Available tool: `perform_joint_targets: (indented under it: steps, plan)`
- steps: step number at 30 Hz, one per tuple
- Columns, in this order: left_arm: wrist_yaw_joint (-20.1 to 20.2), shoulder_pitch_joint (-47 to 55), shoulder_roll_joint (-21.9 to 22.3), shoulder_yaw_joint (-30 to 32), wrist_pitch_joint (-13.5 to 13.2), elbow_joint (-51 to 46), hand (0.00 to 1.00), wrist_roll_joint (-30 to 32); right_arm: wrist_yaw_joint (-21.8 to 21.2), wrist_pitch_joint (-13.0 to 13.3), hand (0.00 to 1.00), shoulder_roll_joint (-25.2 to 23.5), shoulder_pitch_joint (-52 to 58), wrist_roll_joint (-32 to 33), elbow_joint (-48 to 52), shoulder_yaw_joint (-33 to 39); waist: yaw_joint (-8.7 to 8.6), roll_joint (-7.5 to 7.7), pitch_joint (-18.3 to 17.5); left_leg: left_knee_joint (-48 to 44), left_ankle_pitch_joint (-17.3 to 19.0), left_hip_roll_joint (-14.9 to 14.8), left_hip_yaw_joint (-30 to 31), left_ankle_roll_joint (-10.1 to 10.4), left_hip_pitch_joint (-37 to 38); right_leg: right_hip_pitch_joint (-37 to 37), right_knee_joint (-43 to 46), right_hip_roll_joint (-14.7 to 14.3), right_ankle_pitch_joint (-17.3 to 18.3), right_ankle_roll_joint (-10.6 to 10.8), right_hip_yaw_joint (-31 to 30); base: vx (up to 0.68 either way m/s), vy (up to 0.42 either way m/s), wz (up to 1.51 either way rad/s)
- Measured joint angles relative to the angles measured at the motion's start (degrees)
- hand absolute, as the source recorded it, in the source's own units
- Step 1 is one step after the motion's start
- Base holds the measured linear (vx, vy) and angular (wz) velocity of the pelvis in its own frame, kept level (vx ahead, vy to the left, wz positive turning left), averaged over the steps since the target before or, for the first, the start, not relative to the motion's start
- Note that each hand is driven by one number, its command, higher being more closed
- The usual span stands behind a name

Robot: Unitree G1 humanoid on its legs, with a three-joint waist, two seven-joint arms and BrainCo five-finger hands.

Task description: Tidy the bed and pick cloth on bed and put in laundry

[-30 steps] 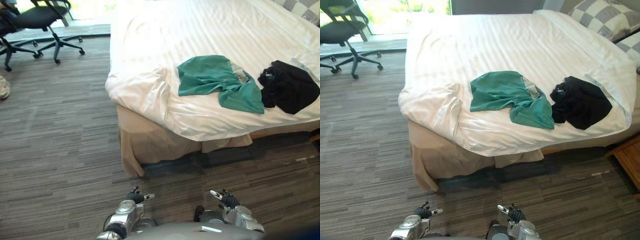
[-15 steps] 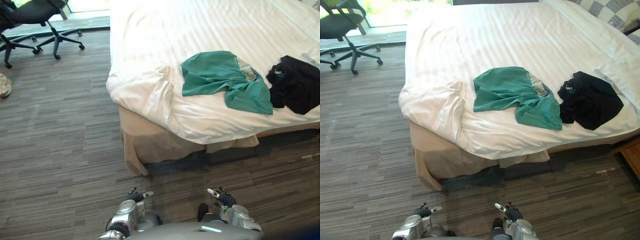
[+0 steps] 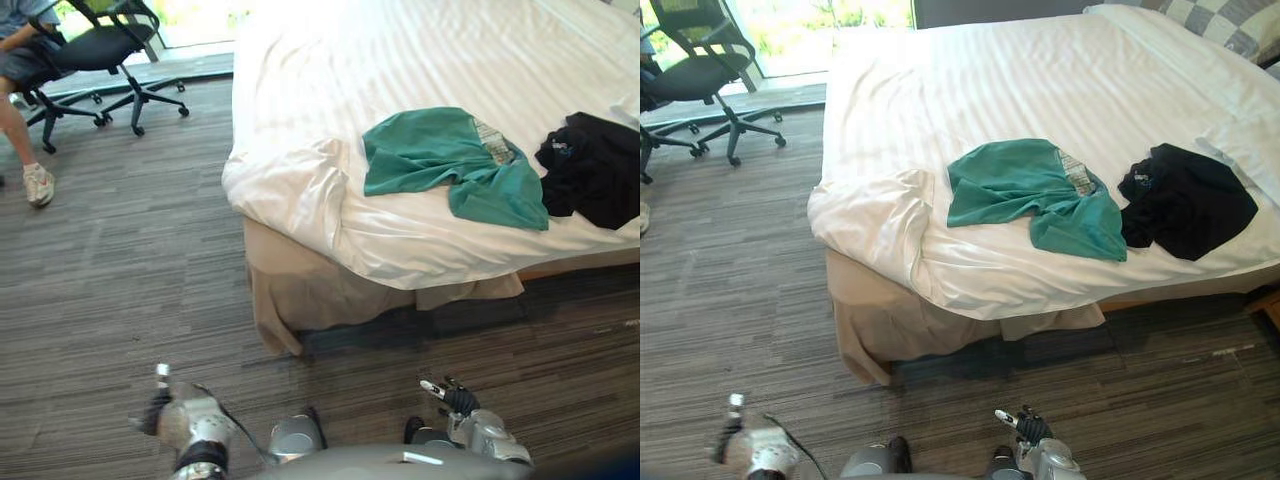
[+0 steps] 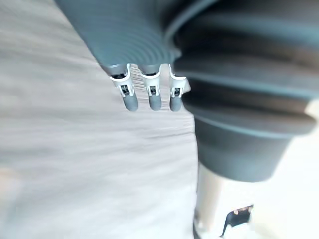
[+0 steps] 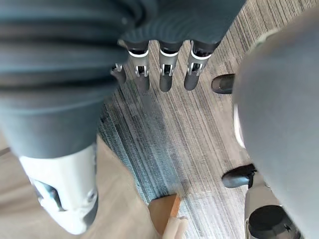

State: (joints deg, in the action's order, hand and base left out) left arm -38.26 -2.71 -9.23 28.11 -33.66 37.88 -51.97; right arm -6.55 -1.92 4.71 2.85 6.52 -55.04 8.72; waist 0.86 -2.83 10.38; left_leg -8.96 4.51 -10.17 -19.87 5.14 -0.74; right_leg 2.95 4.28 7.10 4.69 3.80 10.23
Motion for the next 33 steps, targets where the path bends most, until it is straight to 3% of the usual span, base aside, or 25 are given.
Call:
perform_joint_targets:
  steps: [1, 2, 4, 7, 9, 13, 17, 20, 22, 26, 33]
  plan:
    - [-3.42, -0.35, -2.22, 1.94, -0.81, -5.74, 0.0, 7.28, 0.13, -0.16, 0.0, 0.46, 1.4, 0.04, 0.69, -1.03, -0.09, -0.35, -0.34, 0.55, -0.21, -0.4, -0.32, 0.1, -0.06, -0.52, 0.03, -0.43, 0.17, -0.28, -0.3, -0.1, -0.086, -0.11]
    - [-4.46, -0.51, -3.13, 2.51, -0.83, -7.48, 0.0, 10.15, 0.27, -0.14, 0.0, 0.47, 1.83, 0.52, 1.24, -0.96, -0.06, -0.43, -0.39, 0.77, -0.24, -0.54, -0.5, 0.17, 0.01, -0.56, -0.02, -0.56, 0.17, -0.29, -0.43, -0.09, -0.075, -0.15]
    - [-6.09, -1.13, -8.66, 5.33, -0.62, -16.98, 0.0, 23.01, 0.72, -0.09, 0.0, 0.99, 3.82, 1.39, 3.48, -1.28, -0.11, -0.57, -0.79, 0.87, 0.05, -1.03, -1.7, 0.55, -0.08, -0.58, -0.39, -0.99, 0.02, -0.39, -0.9, -0.04, -0.029, -0.14]
    - [-1.79, -2.82, -13.28, 5.64, 1.39, -25.71, 0.0, 32.71, 0.73, 0.38, 0.0, 1.35, 5.11, 1.41, 4.69, -1.26, -0.15, -0.36, -1.35, 0.83, 0.5, -0.94, -2.51, 0.66, -0.06, -0.65, -0.44, -0.72, -0.54, -0.4, -0.99, 0.03, 0.018, -0.06]
    - [4.29, -4.3, -16.4, 4.12, 5.34, -30.0, 0.0, 37.6, 0.68, 0.75, 0.0, 1.79, 5.58, 1.46, 4.81, -1.17, -0.12, -0.32, -2.03, 0.81, 0.42, -0.58, -3.08, 0.38, -0.07, -0.83, -0.46, -0.31, -0.64, -0.23, -1.35, 0.06, 0.04, -0.06]
    - [13.18, -9.31, -18.93, -2.57, 13.6, -31.03, 0.0, 41.01, 0.35, 1.24, 0.0, 2.02, 6.13, 1.4, 5.53, -0.51, -0.4, -0.59, -2.35, 0.81, 0.05, 0.25, -4.11, 0.34, -0.37, -1.63, -0.4, 0.47, -0.45, 0.01, -1.59, 0.09, 0.039, 0.01]
    - [17.97, -18.06, -21.08, -11.34, 22.04, -28.07, 0.0, 44.26, -0.44, 1.62, 0.0, 2.37, 5.89, 1.41, 5.74, 0.46, -1.74, -0.69, -2.06, 0.8, -1.45, 0.4, -5.28, 0.71, -2.65, -4.94, 1.04, 0.4, -0.26, -0.32, -2.01, 0.02, -0.016, -0.05]
    - [17.91, -25.93, -23.73, -16.57, 26.03, -24.0, 0.0, 46.38, -0.82, 1.77, 0.0, 2.75, 5.03, 1.89, 5.84, 0.56, -2.35, -0.51, -0.37, 0.95, -3.14, 0.24, -6.5, 0.7, -4.65, -8.61, 3.32, 0.06, 0.01, -0.76, -3.41, -0.07, -0.032, -0.16]
    - [17.87, -34.11, -25.63, -20.12, 29.18, -20.99, 0.0, 47.08, -1.17, 1.71, 0.0, 2.98, 3.36, 2.59, 6.81, 0.49, -3.96, -0.59, 2.07, 2.44, -4.78, 0.16, -6.73, 0.33, -6.57, -12.34, 5.54, 0.05, 0.18, -1.07, -3.71, -0.13, -0.052, -0.04]
    - [17.62, -45.52, -27.46, -26.08, 34.11, -16.22, 0.0, 48.44, -1.22, 1.7, 0.0, 3.33, 2.12, 6.2, 10.17, 0.11, -5.39, -0.04, 5.49, 5.07, -6.61, 0.2, -8.47, -0.17, -8.56, -18.01, 9.2, -0.28, 0.43, -1.47, -4.71, -0.13, -0.029, -0.16]
    - [16.31, -58.99, -27.64, -28.73, 46.05, -11.09, 0.0, 49.37, -2.17, 2.56, 0.0, 3.48, 1.14, 11.12, 15.02, -1.12, -6.59, 2.0, 10.34, 3.41, -7.2, 0.19, -9.45, -1.03, -13.46, -24.84, 13.93, 0.3, 0.79, -1.93, -5.67, -0.06, -0.009, -0.02]
